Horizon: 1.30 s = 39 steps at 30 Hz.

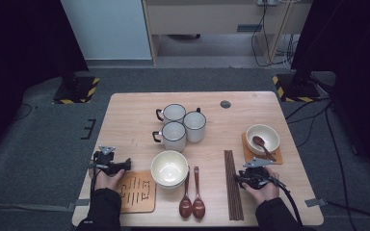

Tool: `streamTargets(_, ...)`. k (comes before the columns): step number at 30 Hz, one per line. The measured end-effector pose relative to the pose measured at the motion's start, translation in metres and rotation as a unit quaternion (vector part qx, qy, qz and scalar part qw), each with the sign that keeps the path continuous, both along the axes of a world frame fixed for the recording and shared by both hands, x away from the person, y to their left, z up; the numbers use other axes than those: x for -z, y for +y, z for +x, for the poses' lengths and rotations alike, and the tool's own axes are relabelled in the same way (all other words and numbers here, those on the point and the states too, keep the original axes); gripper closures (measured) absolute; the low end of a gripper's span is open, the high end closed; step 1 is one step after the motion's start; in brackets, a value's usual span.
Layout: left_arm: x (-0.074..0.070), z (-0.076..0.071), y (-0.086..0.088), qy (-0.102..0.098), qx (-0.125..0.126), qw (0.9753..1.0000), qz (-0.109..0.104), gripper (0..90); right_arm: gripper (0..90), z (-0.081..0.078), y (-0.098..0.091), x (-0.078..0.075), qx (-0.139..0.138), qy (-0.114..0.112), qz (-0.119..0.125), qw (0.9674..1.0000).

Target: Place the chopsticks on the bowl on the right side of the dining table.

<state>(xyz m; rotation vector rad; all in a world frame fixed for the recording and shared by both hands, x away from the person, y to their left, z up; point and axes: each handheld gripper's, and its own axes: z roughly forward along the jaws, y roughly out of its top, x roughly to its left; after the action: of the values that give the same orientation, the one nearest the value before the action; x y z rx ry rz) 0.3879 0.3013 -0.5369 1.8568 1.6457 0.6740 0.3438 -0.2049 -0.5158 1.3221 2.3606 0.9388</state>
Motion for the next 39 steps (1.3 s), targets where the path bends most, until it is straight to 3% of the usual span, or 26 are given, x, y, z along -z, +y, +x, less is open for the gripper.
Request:
streamTargets(15,0.000,0.000,0.000,0.000,0.000,1.0000,0.000,0.0,76.5,0.001,0.000,0.001,-0.002,0.004,-0.008,1.0000)
streamTargets(24,0.000,0.000,0.000,0.000,0.000,1.0000,0.000,0.0,80.2,0.001,-0.007,0.001,0.010,0.006,-0.023,0.9997)
streamTargets(39,0.000,0.000,0.000,0.000,0.000,1.0000,0.000,0.0,87.7,0.001,-0.016,-0.003,0.034,0.006,-0.022,0.9992)
